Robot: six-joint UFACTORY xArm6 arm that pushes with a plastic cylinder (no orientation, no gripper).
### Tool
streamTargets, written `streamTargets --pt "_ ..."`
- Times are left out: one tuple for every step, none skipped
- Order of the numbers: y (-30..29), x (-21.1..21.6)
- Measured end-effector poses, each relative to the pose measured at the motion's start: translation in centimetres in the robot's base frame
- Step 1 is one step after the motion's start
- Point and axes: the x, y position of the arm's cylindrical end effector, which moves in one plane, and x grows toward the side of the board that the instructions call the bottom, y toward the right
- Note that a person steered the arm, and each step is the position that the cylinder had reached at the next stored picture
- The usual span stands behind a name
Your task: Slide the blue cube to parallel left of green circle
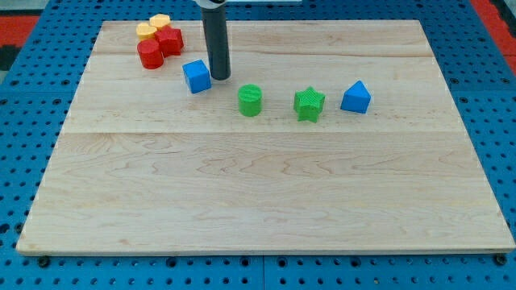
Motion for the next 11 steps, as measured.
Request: streamTargets --pt "-1.2 -1.7" --pt "-1.6 -1.9" --pt "-5.0 -1.3" --pt "-3.0 0.7" --pt "-3.8 1.3" --pt "-3.1 -1.7" --pt "-5.7 -2.8" --pt "-5.1 0.5" --pt "-5.6 2.0" --pt "-5.7 2.2" --pt "-9.9 1.4"
